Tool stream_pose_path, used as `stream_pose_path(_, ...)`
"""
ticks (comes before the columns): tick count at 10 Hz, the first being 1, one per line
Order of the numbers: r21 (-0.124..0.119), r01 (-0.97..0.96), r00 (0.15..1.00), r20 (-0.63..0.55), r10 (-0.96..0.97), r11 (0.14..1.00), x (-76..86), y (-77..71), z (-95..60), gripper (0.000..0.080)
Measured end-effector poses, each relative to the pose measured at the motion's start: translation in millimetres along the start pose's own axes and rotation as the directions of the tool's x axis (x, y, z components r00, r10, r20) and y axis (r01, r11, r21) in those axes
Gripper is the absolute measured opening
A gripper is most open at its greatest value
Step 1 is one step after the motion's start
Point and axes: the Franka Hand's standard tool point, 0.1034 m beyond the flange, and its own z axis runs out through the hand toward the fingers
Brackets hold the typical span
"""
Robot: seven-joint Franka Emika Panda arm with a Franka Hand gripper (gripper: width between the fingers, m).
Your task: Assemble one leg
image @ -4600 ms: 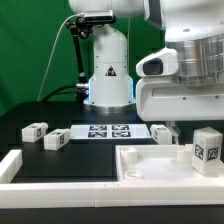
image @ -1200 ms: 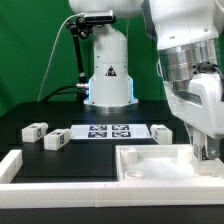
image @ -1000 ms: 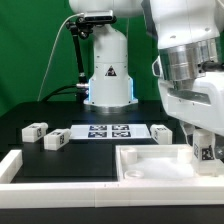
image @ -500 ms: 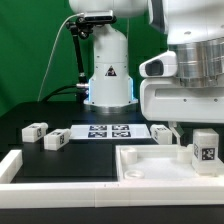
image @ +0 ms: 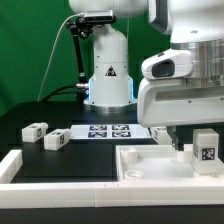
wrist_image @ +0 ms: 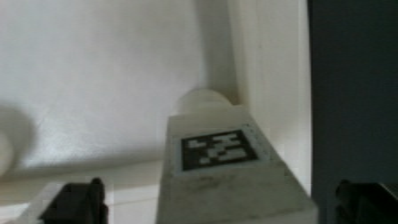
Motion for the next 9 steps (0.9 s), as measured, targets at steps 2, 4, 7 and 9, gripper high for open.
stream_pose_path(2,0.000,-0.002,1.000,-0.001,0.002,1.000,0.1,-0.2,0.0,0.0566)
stream_pose_path(4,0.000,-0.006,1.000,-0.001,0.006,1.000,0.2,-0.1,0.0,0.0396)
stream_pose_path(7,0.002,-0.095,0.996,-0.001,0.095,0.996,0.1,-0.1,0.1,0.0288)
stream_pose_path(9,0.024,-0.346,0.938,-0.002,0.346,0.938,0.0,1.4,0.2,0.0288)
